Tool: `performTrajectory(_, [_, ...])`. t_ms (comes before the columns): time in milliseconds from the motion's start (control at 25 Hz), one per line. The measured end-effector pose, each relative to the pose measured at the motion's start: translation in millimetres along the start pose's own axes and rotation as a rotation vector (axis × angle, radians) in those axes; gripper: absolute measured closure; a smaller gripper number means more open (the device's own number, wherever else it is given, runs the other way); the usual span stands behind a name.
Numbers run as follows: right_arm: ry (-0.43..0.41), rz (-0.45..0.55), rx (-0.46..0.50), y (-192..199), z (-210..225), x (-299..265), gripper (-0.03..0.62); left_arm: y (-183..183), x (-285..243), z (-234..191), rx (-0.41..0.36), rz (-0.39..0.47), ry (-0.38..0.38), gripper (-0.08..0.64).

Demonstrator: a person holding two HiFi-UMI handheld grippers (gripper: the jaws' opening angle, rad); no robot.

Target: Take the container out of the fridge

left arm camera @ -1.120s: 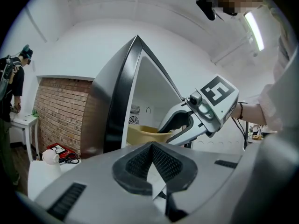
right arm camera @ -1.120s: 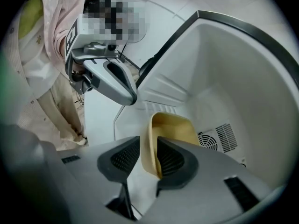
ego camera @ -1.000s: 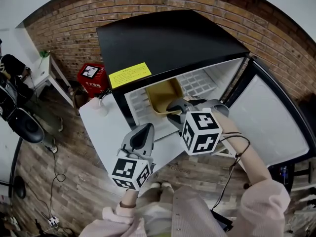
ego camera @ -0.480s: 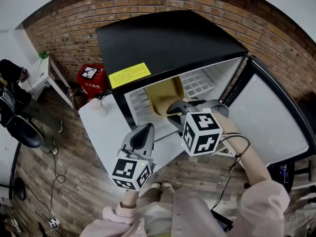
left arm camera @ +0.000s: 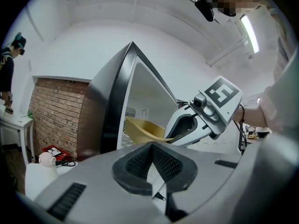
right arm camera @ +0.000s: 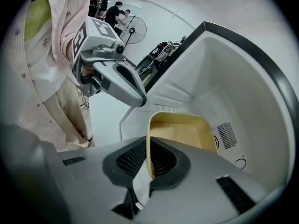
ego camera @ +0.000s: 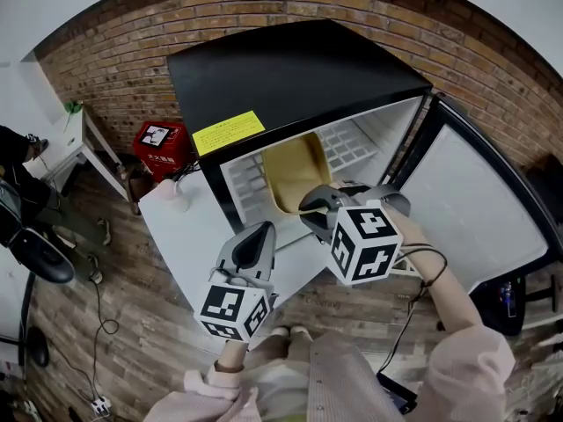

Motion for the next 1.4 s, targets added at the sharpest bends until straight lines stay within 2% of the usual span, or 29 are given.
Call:
performTrajectory(560, [0.058,-0.020,-0.153,6,-38,15,0.571,15,16,6,-0.008,-0.036,0.083,0.568])
performTrajectory(800, [0.078,-0.030,-0.201,12,-76,24,0.571,29,30,19,-0.026,-0.045,0.108,0.568])
performTrajectory(1000, [0.060,-0.045,-0.231,13,-88,21,0.572,29,30,13,-0.026,-0.059,0.111,0.568])
performTrajectory(1400, [0.020,-0.051,-0.260,21,-129,33,0.572,46,39,25,-0.030,-0.086,0.081,0.568])
Point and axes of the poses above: the fingertips, and each gripper's own axes: x backward along the fingers, z to its right, y out of its underside, the point moved 1 cm from there along x, backward along the fingers, and after that the axes turned 1 degree about -y, right-handed, at the moved point
